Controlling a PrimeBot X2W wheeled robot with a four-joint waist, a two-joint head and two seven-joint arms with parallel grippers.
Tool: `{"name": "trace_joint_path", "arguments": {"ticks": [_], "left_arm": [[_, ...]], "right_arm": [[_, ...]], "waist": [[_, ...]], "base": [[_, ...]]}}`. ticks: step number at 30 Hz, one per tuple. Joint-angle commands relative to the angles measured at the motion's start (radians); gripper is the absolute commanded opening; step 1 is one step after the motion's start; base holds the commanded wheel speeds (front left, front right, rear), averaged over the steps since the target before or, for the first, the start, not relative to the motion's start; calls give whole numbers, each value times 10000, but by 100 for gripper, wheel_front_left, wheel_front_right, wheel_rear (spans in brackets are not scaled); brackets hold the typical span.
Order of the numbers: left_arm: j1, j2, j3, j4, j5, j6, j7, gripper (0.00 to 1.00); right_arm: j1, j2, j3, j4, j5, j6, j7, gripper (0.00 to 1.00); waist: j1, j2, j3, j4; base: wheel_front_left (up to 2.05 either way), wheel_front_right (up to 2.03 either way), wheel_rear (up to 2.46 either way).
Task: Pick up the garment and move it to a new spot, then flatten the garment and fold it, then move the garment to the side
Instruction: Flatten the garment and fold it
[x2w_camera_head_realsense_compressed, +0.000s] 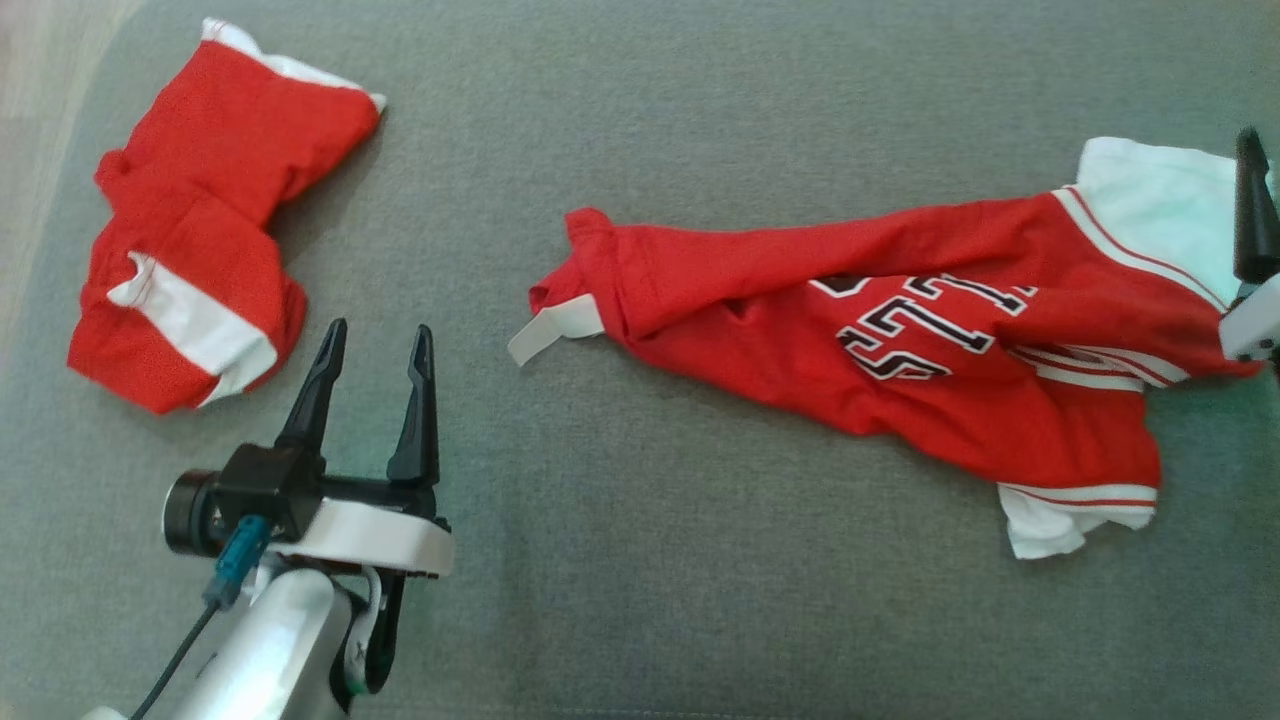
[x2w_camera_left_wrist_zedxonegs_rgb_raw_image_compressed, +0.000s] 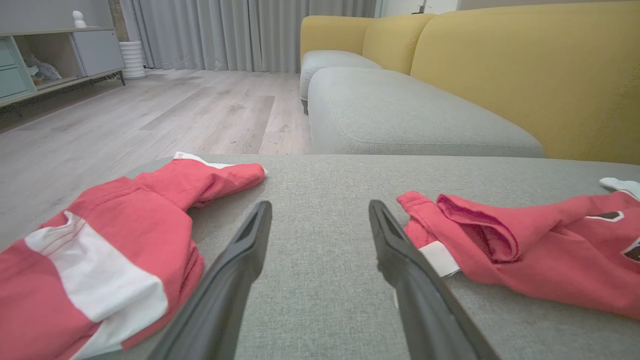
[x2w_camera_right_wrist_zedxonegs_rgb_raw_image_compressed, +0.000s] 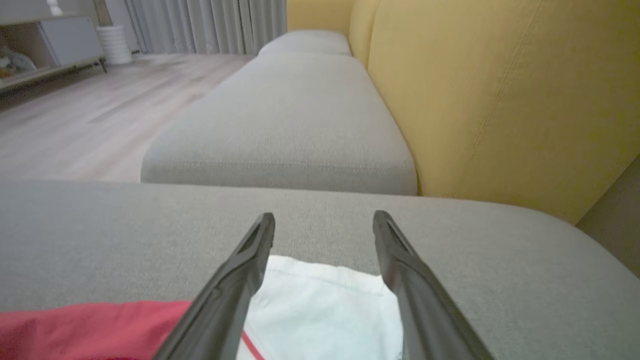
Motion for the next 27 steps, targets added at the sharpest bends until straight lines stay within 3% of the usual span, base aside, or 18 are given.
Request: {"name": "trace_joint_path", "arguments": {"ticks": [1,8,19,27], "left_arm": [[-265,218,422,-208,64,37,-108,100],[-18,349,450,-247,44,161,-78,100],[424,537,374,-469,-71,263,150,100],[349,506,127,-602,-41,260,448,100]], "right_arm": [[99,-99,101,-369,38,-7,-169,100],[1786,870,-438,-2326,-171,-7,-581,100],[5449,3030,-1221,-6548,-1028,-7,802,100],[6181,3389,-1150,-7730,-1056,-7,1466,100]], "waist": [[0,0,-88,-92],[0,0,-556,-397],[0,0,-1056,-677],[0,0,-1060,-722]], "base": [[0,0,0],[0,0,0],[0,0,0],[0,0,0]]}}
